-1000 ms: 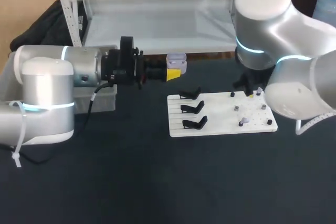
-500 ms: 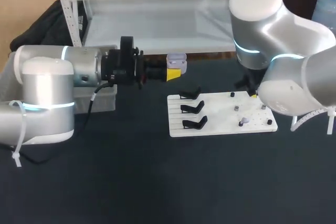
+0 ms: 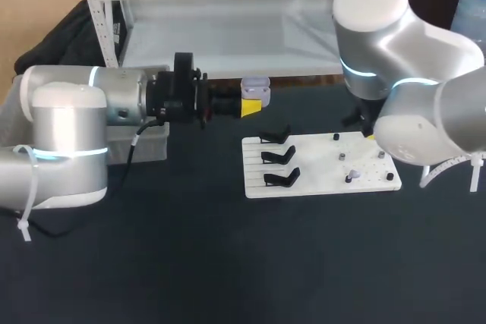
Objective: Pick up each earbud case from the left stands, insert the matching earbuds, close the lid, and place the case in the box.
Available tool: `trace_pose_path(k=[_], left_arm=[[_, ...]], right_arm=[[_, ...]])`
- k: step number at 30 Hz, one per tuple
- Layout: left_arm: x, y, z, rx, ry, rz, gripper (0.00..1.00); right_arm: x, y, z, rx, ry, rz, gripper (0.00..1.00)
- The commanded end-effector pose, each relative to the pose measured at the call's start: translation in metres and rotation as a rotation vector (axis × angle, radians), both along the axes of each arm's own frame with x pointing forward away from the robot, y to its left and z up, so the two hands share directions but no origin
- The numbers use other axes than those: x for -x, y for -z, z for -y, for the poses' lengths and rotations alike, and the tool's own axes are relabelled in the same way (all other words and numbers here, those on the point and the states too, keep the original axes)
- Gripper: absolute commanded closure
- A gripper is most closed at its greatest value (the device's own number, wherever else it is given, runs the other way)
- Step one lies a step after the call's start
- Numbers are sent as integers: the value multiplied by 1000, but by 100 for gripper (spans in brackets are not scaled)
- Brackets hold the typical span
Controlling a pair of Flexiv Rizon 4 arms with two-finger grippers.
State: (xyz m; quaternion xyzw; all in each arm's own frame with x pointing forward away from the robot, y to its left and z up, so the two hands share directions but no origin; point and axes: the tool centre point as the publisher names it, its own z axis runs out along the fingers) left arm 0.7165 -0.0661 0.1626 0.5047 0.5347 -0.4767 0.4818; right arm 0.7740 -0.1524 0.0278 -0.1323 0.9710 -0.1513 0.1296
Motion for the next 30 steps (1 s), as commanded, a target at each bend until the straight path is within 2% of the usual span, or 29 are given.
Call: trace_pose_path(k=[1,11,13,14,15,18,22,30], left_arm=[[1,0,0,2,-2,1,100],[1,0,0,2,-2,1,100],[1,0,0,2,-2,1,100],[1,0,0,2,-2,1,100],[1,0,0,2,-2,1,100],[1,0,0,2,-2,1,100],[1,0,0,2,-2,1,100],[1,0,0,2,-2,1,100]], right_arm=[[-3,3,-3,3,6,-6,66],[-2,5,-4,-3,16,-11,71],[-2,6,-4,-3,18,-13,79],[-2,6,-4,-2,20,-14,97],[-2,6,-4,-1,21,-14,100],[-1,5,-4,2,27,-16,100],[4,-9,-3,9,28,-9,100],[31,-67,-8,5,34,1,100]])
